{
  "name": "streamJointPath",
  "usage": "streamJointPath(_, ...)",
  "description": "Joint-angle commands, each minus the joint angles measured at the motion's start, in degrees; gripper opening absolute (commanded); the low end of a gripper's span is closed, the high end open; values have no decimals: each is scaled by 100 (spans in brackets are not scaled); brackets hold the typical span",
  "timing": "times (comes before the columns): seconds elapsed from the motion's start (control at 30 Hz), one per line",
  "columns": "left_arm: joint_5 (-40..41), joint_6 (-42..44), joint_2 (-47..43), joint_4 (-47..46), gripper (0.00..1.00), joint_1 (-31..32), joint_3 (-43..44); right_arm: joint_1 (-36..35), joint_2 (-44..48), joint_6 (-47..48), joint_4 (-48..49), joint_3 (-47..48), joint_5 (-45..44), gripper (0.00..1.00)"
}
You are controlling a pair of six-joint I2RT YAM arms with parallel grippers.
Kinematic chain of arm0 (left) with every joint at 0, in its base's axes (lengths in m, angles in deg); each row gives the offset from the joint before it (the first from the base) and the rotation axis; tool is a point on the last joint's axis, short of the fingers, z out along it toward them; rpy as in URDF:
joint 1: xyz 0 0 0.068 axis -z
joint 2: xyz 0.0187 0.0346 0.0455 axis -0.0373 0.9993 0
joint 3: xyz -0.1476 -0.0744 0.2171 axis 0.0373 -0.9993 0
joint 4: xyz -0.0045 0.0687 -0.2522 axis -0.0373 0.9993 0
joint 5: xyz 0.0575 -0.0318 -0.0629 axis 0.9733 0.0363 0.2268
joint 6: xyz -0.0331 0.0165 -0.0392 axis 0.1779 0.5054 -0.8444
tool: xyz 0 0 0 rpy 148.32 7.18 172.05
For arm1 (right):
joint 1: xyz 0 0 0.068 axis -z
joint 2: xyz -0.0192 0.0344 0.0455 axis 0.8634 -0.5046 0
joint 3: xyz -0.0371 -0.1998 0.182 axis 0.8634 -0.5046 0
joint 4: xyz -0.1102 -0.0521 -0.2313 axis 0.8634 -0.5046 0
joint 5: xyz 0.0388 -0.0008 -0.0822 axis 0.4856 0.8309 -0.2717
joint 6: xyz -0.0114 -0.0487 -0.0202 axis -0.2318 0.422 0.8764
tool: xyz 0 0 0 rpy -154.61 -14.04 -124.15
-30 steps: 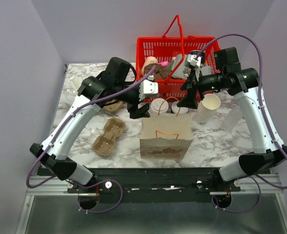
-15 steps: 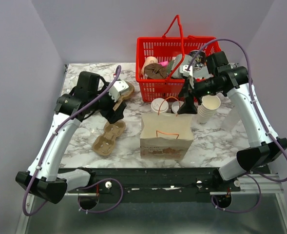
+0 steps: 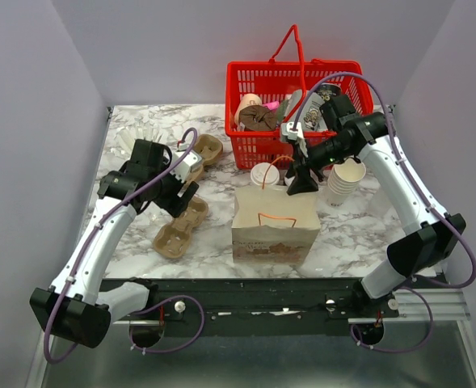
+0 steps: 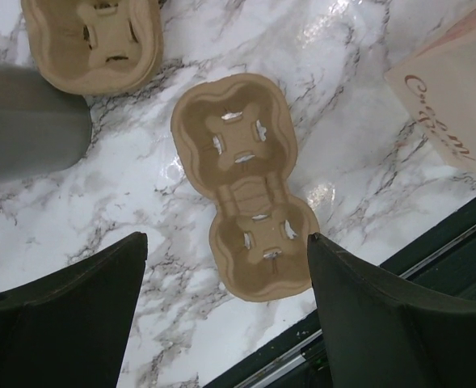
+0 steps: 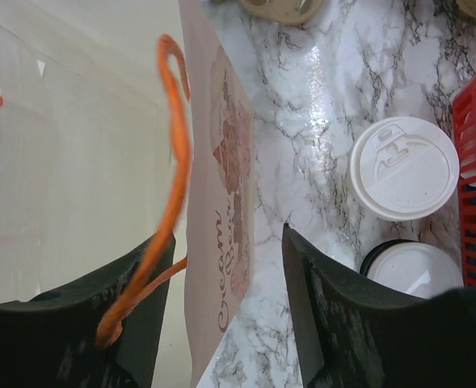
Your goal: Pack the takeout coffee
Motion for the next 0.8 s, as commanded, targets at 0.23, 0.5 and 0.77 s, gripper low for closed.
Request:
streamJointPath(0.23, 303, 99, 110, 150, 88, -80, 28, -107, 14, 491, -723, -159, -282, 44)
streamJointPath(0.5, -181, 705, 5, 317, 87, -71, -199, -107, -38, 385, -854, 60, -230, 23)
streamJointPath(0.77, -613, 1858, -172, 836, 87, -71, -640, -107, 75, 246, -1048, 307, -545, 7)
